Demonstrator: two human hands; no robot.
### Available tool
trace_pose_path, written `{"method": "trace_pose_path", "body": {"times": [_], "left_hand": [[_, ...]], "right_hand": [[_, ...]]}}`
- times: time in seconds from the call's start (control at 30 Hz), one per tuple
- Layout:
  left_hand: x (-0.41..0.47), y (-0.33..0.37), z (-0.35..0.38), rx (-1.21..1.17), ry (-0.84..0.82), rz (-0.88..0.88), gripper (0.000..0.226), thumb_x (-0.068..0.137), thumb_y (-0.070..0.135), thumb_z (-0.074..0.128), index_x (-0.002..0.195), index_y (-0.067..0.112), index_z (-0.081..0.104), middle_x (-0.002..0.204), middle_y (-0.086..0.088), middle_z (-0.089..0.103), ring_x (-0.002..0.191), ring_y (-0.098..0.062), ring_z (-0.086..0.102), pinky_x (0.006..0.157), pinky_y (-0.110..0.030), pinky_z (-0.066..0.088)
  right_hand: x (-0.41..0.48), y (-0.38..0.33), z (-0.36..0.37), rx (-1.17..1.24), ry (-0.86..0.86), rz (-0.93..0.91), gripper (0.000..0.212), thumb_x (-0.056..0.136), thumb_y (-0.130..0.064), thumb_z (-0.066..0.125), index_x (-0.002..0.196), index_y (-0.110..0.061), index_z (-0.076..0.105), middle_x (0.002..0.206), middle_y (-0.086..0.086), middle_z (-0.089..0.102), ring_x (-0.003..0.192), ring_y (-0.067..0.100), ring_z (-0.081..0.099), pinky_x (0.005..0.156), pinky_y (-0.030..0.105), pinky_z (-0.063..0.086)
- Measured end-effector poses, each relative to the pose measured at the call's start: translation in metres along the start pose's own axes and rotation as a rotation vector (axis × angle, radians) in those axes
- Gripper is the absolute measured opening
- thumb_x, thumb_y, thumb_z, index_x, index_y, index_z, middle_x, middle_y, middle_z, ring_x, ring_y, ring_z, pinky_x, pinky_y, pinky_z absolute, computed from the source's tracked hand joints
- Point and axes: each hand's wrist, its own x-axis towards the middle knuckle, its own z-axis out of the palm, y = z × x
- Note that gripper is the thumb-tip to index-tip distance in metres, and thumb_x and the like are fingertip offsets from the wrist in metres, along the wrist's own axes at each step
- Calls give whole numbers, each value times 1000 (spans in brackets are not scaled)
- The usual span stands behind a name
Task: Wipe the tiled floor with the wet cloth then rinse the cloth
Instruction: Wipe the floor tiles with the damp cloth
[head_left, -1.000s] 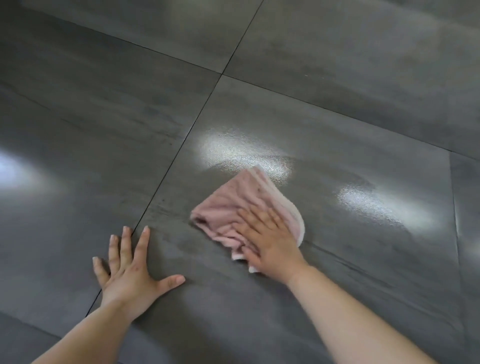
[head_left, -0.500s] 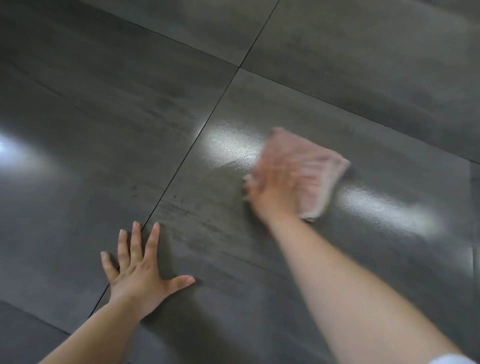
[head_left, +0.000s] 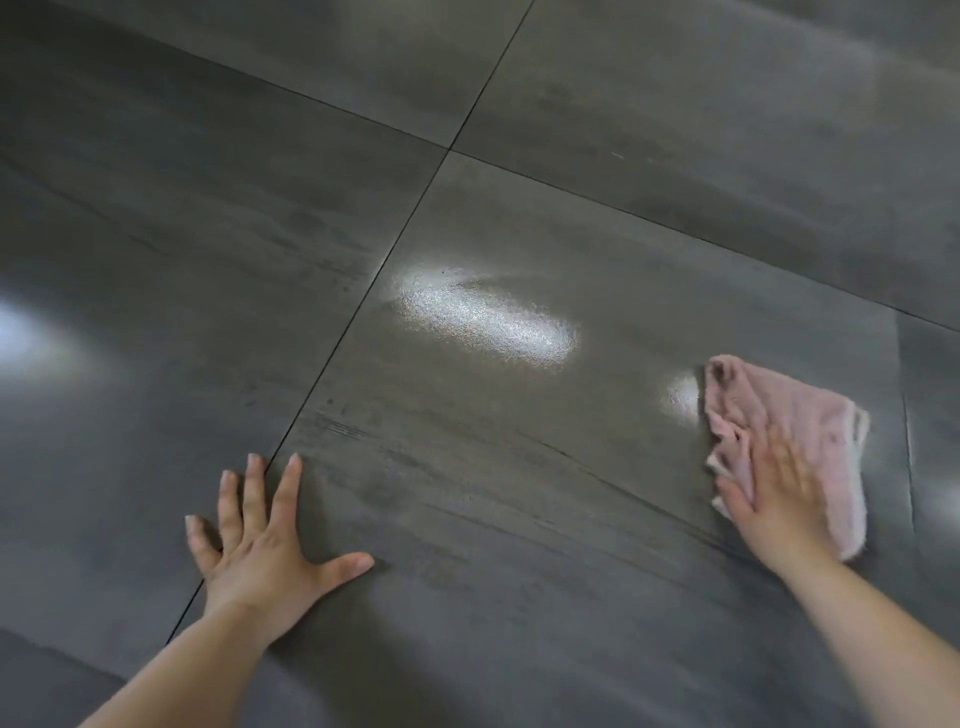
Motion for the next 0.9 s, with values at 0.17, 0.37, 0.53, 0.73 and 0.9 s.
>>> {"method": "trace_pose_path", "body": {"times": [0.17,0.37,0.53,0.73,0.9], "left_hand": [[-2,0,0,4,0,9,115,63,69,58,141,30,-18,151,-3,-26,138,-22,-27,112,-49,-14],[-13,2,1,-5,89,90,105,68,74,46,143,27,-9,154,-5,-17,140,-22,-21,113,-41,-15],[-31,7,26,34,204,321,113,59,81,-20,142,16,21,153,-9,14,134,-10,-4,99,-15,-32],[-15,28,28,-68,296,286,71,88,57,16,144,18,-2,154,2,-11,136,-3,-17,110,-24,-19],[-3,20,43,5,389,276,82,66,62,-9,136,19,-9,140,10,-18,131,-1,-16,93,-10,-36]], "right_hand": [[-27,-79,20,-17,-102,7,64,96,-36,31,147,-17,-4,157,7,-10,143,28,-13,115,44,-5],[-86,-156,65,-165,-94,-652,64,73,-52,31,126,-24,54,135,3,55,129,29,43,109,40,14],[-72,-88,53,-234,-75,-673,54,97,-47,5,121,-25,48,122,-1,65,119,18,36,110,30,2],[-61,20,19,-72,-83,41,85,78,-58,8,141,-7,32,153,12,24,142,29,18,112,35,9],[-21,12,0,57,-32,285,61,97,-42,28,147,-9,13,157,12,4,144,29,1,116,39,3]]}}
